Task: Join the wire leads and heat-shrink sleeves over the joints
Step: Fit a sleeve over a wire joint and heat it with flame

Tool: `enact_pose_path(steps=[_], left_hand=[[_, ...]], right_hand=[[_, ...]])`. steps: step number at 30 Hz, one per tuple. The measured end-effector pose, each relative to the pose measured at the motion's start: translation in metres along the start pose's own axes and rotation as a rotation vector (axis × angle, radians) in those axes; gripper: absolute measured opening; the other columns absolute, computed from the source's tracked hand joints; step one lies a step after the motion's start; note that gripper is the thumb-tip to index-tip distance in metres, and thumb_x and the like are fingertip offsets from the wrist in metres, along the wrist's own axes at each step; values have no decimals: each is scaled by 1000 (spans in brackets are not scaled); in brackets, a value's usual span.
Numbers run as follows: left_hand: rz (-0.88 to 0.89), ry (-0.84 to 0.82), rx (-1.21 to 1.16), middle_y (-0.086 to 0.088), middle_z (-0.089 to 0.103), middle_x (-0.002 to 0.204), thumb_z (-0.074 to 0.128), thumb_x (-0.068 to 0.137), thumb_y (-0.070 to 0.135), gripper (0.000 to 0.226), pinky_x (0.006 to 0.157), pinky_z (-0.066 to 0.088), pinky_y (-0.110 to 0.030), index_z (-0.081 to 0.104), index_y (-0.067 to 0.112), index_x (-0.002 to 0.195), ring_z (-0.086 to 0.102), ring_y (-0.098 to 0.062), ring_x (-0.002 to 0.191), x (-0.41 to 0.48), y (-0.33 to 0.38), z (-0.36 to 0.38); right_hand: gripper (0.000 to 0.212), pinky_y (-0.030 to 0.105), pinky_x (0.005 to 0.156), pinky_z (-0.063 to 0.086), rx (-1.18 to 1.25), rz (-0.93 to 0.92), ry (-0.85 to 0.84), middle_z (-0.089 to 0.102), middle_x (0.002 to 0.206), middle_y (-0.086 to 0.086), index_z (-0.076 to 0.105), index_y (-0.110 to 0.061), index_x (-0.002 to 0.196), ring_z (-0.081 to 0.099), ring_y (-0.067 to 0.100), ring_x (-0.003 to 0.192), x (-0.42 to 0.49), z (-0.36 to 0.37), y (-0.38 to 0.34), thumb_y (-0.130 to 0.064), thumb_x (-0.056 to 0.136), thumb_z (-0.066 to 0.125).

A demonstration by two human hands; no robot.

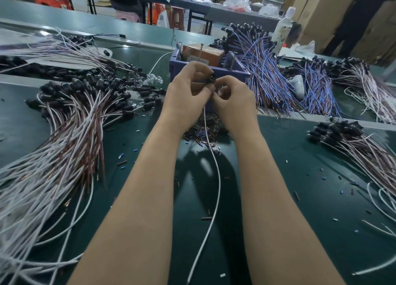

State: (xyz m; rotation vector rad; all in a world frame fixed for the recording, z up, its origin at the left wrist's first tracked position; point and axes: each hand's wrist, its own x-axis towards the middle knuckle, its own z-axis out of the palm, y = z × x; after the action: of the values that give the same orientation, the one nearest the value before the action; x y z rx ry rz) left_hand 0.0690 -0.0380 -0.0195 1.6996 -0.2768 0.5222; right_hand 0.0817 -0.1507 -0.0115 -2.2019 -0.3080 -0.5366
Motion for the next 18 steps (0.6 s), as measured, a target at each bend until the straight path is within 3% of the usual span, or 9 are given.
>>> enact_pose_path(steps=[4, 7, 10, 12, 16, 18], left_hand=[[16, -26, 18, 8, 66, 93, 59, 87, -1, 24, 90, 54, -31, 61, 19, 100, 68, -12, 89, 1, 2, 0], [45, 23, 123, 10, 64, 88, 63, 87, 7, 18, 80, 50, -18, 61, 21, 99, 61, -8, 79, 2, 4, -2], [64, 77, 238, 16, 60, 81, 66, 86, 16, 16, 70, 41, -4, 63, 19, 101, 55, 4, 72, 4, 5, -6], [76, 88, 267, 16, 59, 78, 67, 85, 17, 16, 69, 43, -5, 63, 17, 100, 54, 5, 68, 4, 8, -8], [89, 50, 214, 0, 66, 82, 68, 81, 8, 14, 78, 54, -26, 63, 8, 94, 63, -15, 77, 0, 13, -7], [97, 26, 190, 2, 64, 79, 68, 80, 5, 13, 77, 55, -29, 63, 5, 91, 63, -15, 76, -1, 15, -7]], right_hand=[[12, 19, 56, 34, 7, -33, 31, 53, 62, -4, 69, -10, 94, 45, 13, 59, -2, 2, -2, -12, 89, 58], [13, 28, 61, 37, 43, -46, 1, 58, 64, 3, 70, -10, 89, 48, 16, 61, -3, 2, -1, -13, 90, 57], [13, 20, 53, 32, 69, -73, -38, 47, 53, -9, 67, -14, 81, 37, 8, 50, -3, 2, -1, -15, 90, 58], [13, 15, 51, 29, 86, -82, -32, 45, 52, -8, 66, -13, 79, 34, 10, 51, -3, 3, -1, -15, 90, 58], [18, 19, 51, 28, 91, -90, 6, 43, 55, 0, 52, -17, 74, 32, 16, 54, -5, 8, 5, -10, 91, 56], [18, 21, 51, 27, 104, -83, 27, 42, 56, 0, 52, -14, 74, 31, 12, 51, -7, 10, 7, -12, 92, 56]])
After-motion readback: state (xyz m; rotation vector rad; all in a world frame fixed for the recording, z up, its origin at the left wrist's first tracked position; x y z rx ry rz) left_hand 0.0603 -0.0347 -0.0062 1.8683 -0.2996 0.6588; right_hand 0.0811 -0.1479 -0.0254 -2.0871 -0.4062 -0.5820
